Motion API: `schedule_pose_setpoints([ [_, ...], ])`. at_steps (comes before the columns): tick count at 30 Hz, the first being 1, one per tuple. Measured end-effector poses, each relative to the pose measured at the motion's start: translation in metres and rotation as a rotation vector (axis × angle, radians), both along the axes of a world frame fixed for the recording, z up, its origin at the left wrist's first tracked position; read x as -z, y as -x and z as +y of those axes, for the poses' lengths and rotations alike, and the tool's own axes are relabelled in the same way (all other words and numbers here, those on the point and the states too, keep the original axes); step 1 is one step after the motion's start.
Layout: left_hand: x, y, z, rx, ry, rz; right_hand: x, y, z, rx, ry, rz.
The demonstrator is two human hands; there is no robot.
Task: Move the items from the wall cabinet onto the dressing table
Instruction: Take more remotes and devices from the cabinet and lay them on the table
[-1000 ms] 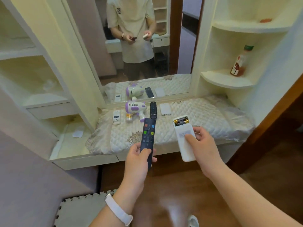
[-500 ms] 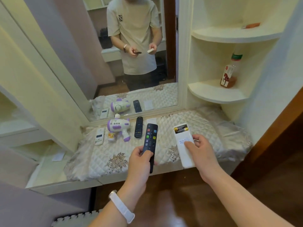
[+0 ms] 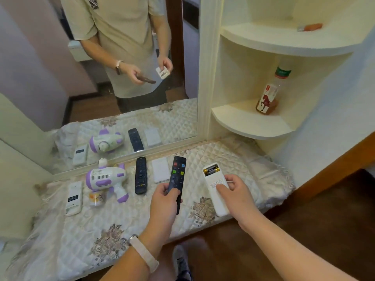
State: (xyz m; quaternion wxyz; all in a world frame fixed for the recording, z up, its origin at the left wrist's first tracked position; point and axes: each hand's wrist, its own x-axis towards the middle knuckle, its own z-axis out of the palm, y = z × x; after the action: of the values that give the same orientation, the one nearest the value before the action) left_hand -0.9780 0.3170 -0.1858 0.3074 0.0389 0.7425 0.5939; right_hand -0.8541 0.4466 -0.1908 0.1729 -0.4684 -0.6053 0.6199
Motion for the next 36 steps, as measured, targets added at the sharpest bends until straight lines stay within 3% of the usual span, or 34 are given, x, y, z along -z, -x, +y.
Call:
schedule_pose_setpoints([
  [9, 0.061, 0.099, 0.044, 0.088, 0.117, -0.088, 0.029, 0.090, 0.039, -0.013, -0.014, -0.212],
  [19, 0.111, 0.130, 0.094, -0.003, 0.174, -0.349, 0.080, 0.146, 0.081, -0.082, 0.054, -0.340],
  [29, 0.136, 0.136, 0.137, -0.079, 0.304, -0.339, 0.132, 0.188, 0.135, -0.318, 0.058, -0.380],
  [36, 0.138, 0.130, 0.157, -0.052, 0.385, -0.230, 0.159, 0.200, 0.162, -0.450, 0.087, -0.402],
])
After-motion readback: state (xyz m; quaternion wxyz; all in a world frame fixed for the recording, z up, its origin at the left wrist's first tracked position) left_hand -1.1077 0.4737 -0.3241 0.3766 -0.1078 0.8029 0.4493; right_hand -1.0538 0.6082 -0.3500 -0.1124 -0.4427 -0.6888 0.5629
